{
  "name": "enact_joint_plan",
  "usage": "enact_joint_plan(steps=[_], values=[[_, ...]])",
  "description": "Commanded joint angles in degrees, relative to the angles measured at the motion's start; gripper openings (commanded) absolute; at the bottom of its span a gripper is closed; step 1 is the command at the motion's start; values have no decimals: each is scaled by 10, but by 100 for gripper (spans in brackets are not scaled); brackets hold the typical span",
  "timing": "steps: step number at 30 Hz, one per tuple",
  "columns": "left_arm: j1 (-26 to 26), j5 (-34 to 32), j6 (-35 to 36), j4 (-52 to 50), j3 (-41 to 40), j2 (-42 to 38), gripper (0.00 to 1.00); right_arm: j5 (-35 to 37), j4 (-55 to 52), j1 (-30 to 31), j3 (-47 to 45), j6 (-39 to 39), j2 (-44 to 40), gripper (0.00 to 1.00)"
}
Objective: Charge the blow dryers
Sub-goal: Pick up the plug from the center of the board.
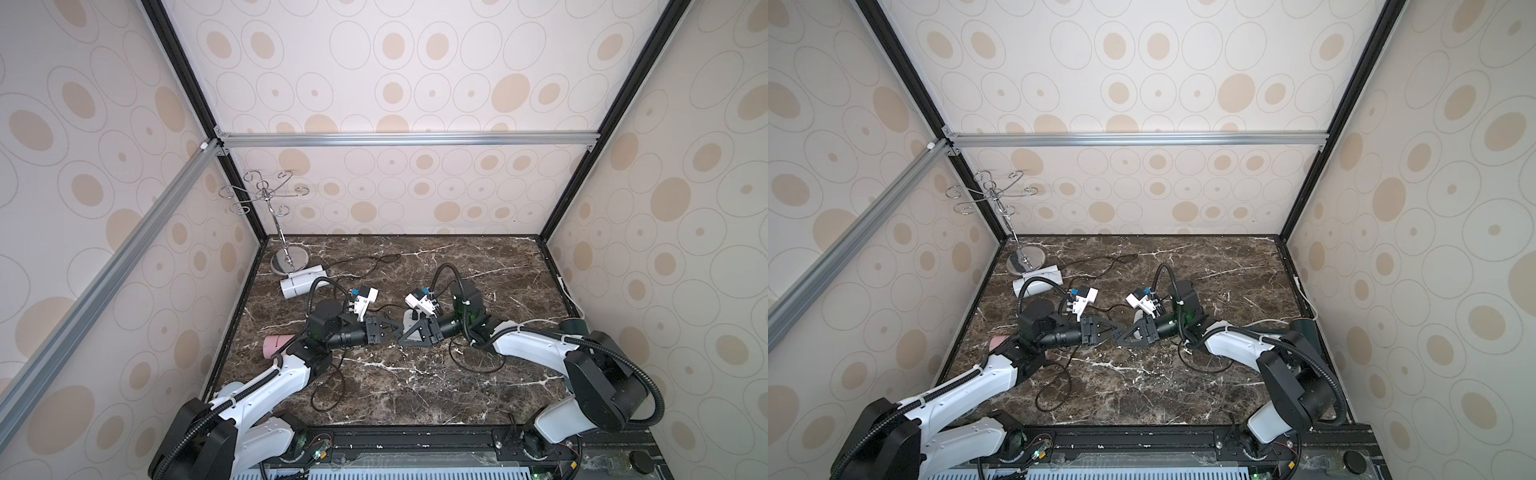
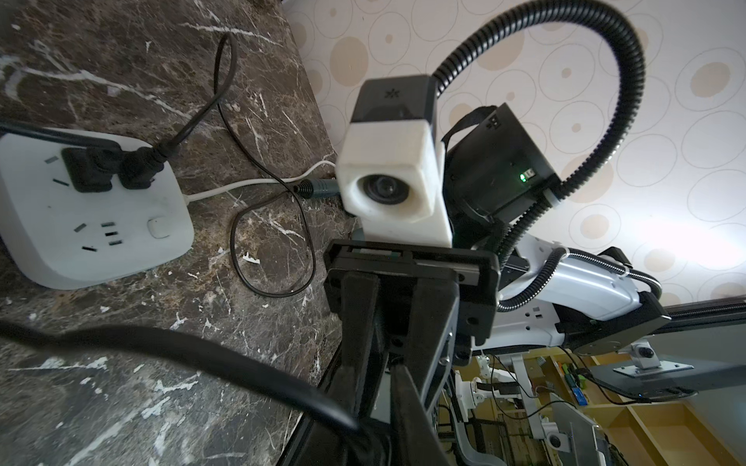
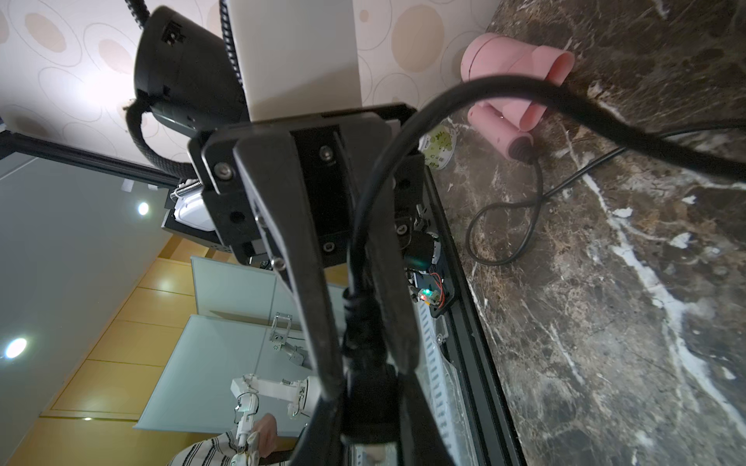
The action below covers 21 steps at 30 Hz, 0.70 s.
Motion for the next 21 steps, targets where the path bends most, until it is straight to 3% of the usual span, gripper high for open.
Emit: enact_joint_plan(steps=[1,7,16,21], values=[[-1,46,40,-22,40,-2,21,-8,-50,-5,20,-35,5,6],[3,64,71,-60,57,3,19,-16,-85,-6,27,-57,6,5],[8,79,94,-84,63,0,29,-18,-140,-13,37,-94,-2,5],[8,85,92,-79,58,-7,26,-17,-144,-16,39,-97,0,5]])
